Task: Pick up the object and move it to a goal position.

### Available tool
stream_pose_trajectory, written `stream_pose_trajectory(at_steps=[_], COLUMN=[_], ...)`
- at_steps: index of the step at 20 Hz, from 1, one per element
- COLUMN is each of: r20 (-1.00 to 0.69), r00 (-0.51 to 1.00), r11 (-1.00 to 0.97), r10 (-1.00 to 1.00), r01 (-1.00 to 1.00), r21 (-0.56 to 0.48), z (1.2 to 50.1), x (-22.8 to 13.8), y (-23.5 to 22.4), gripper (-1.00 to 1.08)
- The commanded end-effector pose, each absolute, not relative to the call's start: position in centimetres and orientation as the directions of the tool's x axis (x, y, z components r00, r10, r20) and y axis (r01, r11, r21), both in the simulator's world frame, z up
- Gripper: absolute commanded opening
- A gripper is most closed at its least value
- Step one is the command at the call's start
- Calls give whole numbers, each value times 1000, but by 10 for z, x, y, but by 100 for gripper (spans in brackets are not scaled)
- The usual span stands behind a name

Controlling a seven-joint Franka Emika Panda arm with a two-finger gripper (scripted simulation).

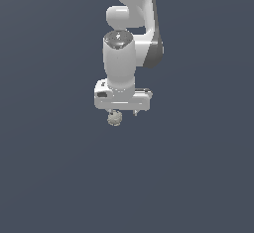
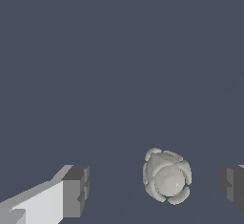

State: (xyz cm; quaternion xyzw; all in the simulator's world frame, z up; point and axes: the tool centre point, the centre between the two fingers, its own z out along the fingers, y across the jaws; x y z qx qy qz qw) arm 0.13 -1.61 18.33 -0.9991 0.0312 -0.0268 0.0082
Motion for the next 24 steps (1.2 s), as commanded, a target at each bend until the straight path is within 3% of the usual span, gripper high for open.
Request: stream_pose_trajectory(at_steps=[1,13,24], r20=[45,5,0], r00=[995,969,964], r11=[-996,-969,-964], r10=[-90,-246,-265], r01=[-89,-246,-265], r21=[-17,-3,0], z=[170,98,85], x=[-7,-62,-70], y=[-23,-58,-62], gripper=[100,100,100])
